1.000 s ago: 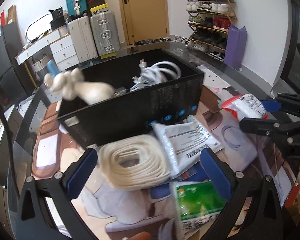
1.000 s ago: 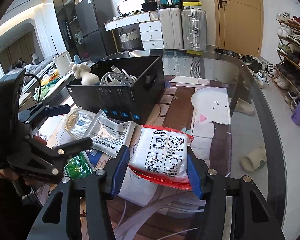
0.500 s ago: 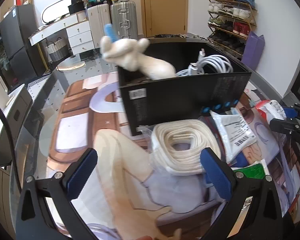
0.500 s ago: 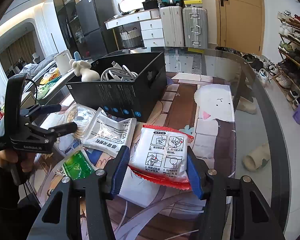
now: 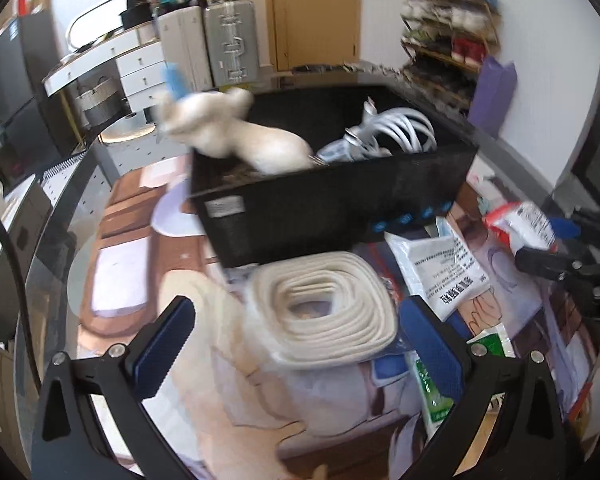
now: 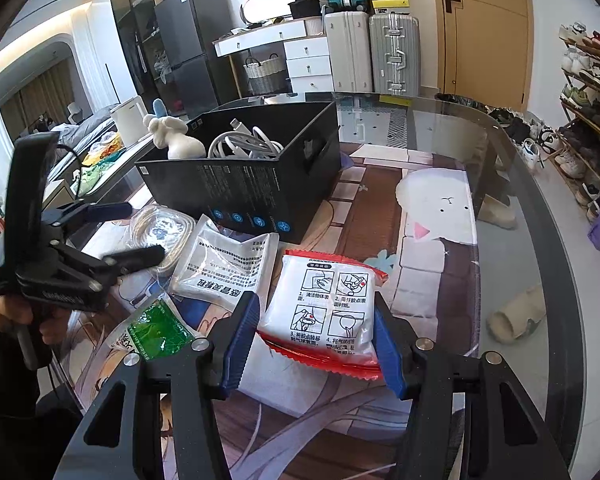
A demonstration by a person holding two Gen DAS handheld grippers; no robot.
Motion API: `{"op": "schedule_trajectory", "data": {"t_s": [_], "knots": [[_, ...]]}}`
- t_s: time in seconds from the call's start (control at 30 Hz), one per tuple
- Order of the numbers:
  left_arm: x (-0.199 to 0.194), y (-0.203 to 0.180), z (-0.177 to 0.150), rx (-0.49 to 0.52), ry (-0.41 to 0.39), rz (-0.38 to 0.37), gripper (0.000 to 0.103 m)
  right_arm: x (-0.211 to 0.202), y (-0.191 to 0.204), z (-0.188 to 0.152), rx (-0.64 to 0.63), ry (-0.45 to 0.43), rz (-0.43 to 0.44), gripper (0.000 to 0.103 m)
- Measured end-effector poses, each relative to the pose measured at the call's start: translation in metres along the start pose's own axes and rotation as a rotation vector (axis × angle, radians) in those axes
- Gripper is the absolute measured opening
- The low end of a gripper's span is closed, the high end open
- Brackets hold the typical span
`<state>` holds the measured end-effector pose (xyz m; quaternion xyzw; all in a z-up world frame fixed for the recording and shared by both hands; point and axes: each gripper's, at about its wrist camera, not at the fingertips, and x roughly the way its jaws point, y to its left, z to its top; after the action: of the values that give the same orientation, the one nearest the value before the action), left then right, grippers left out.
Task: Organize soft objects
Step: 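Grasp the clear bag of white rope with the left gripper while the right gripper holds the packet, then carry both items over the black box and open the right gripper to drop the packet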
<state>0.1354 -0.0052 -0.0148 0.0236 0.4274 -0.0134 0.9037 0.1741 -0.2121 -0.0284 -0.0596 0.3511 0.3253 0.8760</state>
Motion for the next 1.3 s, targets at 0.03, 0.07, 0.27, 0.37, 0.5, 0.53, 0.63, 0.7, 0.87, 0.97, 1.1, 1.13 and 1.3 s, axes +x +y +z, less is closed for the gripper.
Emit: {"op": "schedule_trajectory", "data": {"t_s": [0.03,0.07,0.27,0.37,0.5,0.53,0.63,0.7,0.87,0.97,1.1,1.13,1.3], "knots": [[0.005,-0.004,0.000,0.012,0.018,0.007,0.103,0.000,0.000,0.000,0.000,0.000,0.001,0.056],[0.009,-0.008,-0.001,0.018,0.030,0.013,0.102,-0.001,0.000,0.000,0.000,-0.001,0.001,0.056],[0.011,-0.007,-0.002,0.015,0.036,-0.049,0.083,-0.001,-0.001,0.000,0.003,0.000,0.002,0.056],[0.008,-0.009,-0.003,0.025,0.032,-0.068,0.067,0.000,0.001,0.000,-0.001,0.001,0.004,0.056],[0.002,-0.009,-0.005,0.039,0.017,-0.079,0.054,0.000,0.005,0.002,-0.010,-0.004,0.009,0.056],[0.001,-0.008,-0.005,0.037,0.014,-0.081,0.053,0.000,0.007,0.002,-0.013,-0.006,0.010,0.056],[-0.003,-0.002,-0.009,0.024,0.009,-0.095,0.050,-0.001,0.012,0.004,-0.024,-0.014,0.015,0.056],[-0.007,0.002,-0.011,0.015,0.002,-0.099,0.048,-0.002,0.016,0.005,-0.032,-0.023,0.018,0.056],[-0.022,0.013,-0.014,-0.018,-0.035,-0.111,0.048,-0.007,0.025,0.008,-0.049,-0.049,0.031,0.056],[-0.036,0.021,-0.013,-0.040,-0.071,-0.115,0.048,-0.010,0.030,0.012,-0.056,-0.072,0.041,0.056],[-0.055,0.026,-0.006,-0.059,-0.127,-0.115,0.048,-0.017,0.035,0.018,-0.060,-0.106,0.049,0.056],[-0.060,0.028,-0.004,-0.062,-0.141,-0.115,0.048,-0.018,0.035,0.019,-0.062,-0.112,0.049,0.056],[-0.071,0.032,0.009,-0.069,-0.188,-0.111,0.048,-0.027,0.041,0.033,-0.076,-0.147,0.047,0.056]]}}
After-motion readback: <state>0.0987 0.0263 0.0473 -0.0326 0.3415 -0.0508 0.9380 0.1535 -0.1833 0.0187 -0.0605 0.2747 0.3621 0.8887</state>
